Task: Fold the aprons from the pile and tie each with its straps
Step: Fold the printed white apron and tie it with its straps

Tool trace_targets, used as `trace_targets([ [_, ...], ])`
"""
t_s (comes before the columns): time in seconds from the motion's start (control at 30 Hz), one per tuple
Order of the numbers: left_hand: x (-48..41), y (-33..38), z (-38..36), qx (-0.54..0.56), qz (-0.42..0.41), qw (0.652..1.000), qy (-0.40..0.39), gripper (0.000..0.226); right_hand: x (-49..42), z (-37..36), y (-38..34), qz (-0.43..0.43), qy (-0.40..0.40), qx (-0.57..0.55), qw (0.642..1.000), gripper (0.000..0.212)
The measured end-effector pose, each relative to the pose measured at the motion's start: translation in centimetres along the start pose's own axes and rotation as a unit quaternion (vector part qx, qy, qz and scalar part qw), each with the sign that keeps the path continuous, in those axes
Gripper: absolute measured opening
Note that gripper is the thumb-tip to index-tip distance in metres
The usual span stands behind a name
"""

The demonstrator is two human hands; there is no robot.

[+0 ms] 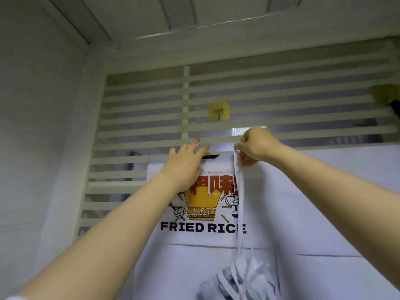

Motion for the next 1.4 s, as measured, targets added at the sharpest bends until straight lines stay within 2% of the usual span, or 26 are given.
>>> trace_targets([
  [0.13,-1.7,-0.6,0.3,0.017,-0.004,1.0,-0.005,0.061,-1.4,1.8,-2.3,0.038,0.022,-0.002,0.999,0.032],
  [0.3,-4.1,-0.9,0.5,0.021,0.022,1.0,-0.005,0.058,-3.2,3.7,-5.2,0.09,0.031,0.017,0.995,0.024],
  [0.43,-4.9,-0.9,0.1,0.027,0.024,0.999,-0.009,0.061,-5.0,4.4,-8.3,0.144,0.057,0.114,0.981,0.022],
  [0.53,-4.9,-1.1,0.0,0.026,0.019,0.999,0.004,0.061,-5.8,3.3,-10.0,0.167,0.044,0.203,0.964,0.021],
  [0.87,-4.9,-1.6,-0.5,-0.001,0.003,1.0,0.026,0.057,-7.5,0.1,-9.8,0.176,0.0,0.285,0.942,0.024],
  [0.97,-4.8,-1.6,-0.7,-0.007,0.006,0.999,0.035,0.058,-7.4,0.0,-9.4,0.19,0.029,0.272,0.943,0.027],
  [1.13,-4.5,-1.5,-0.9,0.002,0.007,1.0,0.03,0.057,-8.0,-0.2,-7.8,0.151,0.07,0.225,0.96,0.027],
  [1.23,-4.2,-1.4,-1.1,0.017,0.005,1.0,0.023,0.053,-7.5,-0.7,-6.7,0.12,0.085,0.234,0.961,0.041],
  [1.4,-3.4,-1.3,-1.4,0.047,0.01,0.999,0.003,0.054,-4.4,-2.1,-6.6,0.152,0.083,0.234,0.957,0.05],
])
Point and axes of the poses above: each hand's wrist, its own x-axis away from the middle knuckle, its own z-axis out of the back of the hand, y = z × x, the point moved 9 cm from there along -x, towards the middle knuckle, and after that the axes turned 1 degree about y, right-handed, at the moved point
